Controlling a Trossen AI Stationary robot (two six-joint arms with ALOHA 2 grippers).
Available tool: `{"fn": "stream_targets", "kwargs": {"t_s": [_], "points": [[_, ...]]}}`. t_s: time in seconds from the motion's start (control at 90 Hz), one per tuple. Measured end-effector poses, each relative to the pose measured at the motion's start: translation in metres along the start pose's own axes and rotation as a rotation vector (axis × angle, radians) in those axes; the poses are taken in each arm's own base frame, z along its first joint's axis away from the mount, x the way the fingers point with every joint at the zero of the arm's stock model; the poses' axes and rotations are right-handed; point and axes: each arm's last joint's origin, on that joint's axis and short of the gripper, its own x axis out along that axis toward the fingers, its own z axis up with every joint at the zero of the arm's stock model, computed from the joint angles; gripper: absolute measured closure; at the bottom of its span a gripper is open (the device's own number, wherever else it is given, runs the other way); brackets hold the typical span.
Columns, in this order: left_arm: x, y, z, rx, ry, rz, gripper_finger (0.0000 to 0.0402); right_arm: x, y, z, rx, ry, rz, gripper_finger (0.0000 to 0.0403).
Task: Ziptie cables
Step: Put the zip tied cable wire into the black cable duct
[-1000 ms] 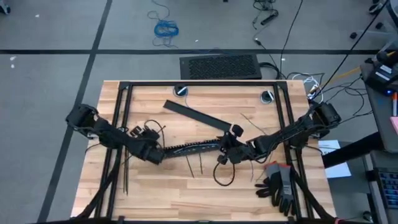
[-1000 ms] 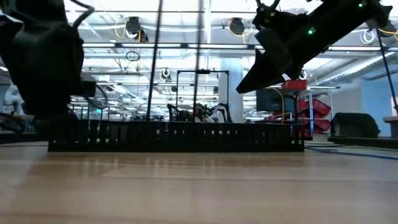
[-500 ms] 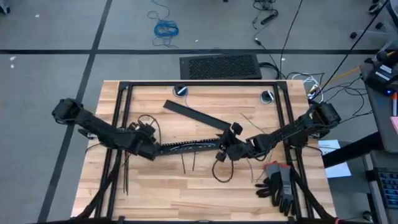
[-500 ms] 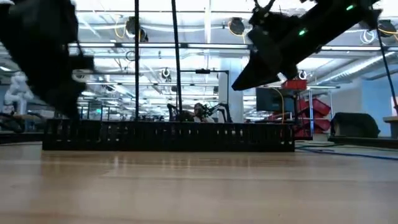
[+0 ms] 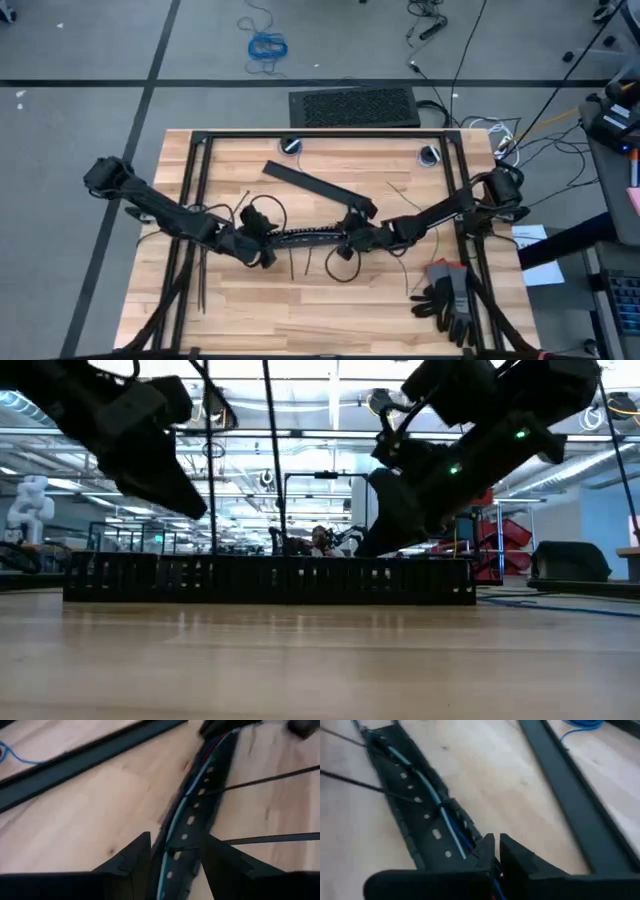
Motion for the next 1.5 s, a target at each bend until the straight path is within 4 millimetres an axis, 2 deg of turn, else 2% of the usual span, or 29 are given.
{"fn": "stream_targets", "kwargs": {"t_s": [0.2,0.422,0.6,0.711,0.811,0.956,1.144,1.289,1.5], "points": [[0.005,-0.01,-0.012,0.165,0.059,-0.053,0.0237,-0.014,0.019,-0.009,-0.062,-0.04,-0.002,0.0383],[-0.012,-0.02,-0.012,0.285,0.033,-0.147,0.0237,-0.024,0.036,-0.003,-0.063,-0.103,0.039,0.0344],[-0.013,-0.026,-0.019,0.348,0.039,-0.173,0.0237,-0.045,0.074,0.024,-0.076,-0.225,0.34,0.0328],[-0.004,-0.029,-0.026,0.38,0.062,-0.16,0.0237,-0.052,0.096,0.028,-0.089,-0.228,0.443,0.0333],[0.004,-0.031,-0.031,0.405,0.071,-0.142,0.0237,-0.045,0.114,0.02,-0.13,-0.175,0.467,0.0341],[0.016,-0.033,-0.033,0.397,0.06,-0.111,0.0237,-0.015,0.137,0.011,-0.181,-0.1,0.467,0.0347],[0.021,-0.033,-0.032,0.381,0.044,-0.088,0.0237,0.017,0.157,0.019,-0.264,-0.082,0.42,0.0348],[0.017,-0.038,-0.026,0.413,0.0,-0.075,0.0237,0.021,0.163,0.03,-0.311,-0.098,0.385,0.0348],[0.016,-0.038,-0.023,0.496,-0.041,-0.026,0.0237,0.019,0.158,0.034,-0.361,-0.155,0.186,0.0348]]}}
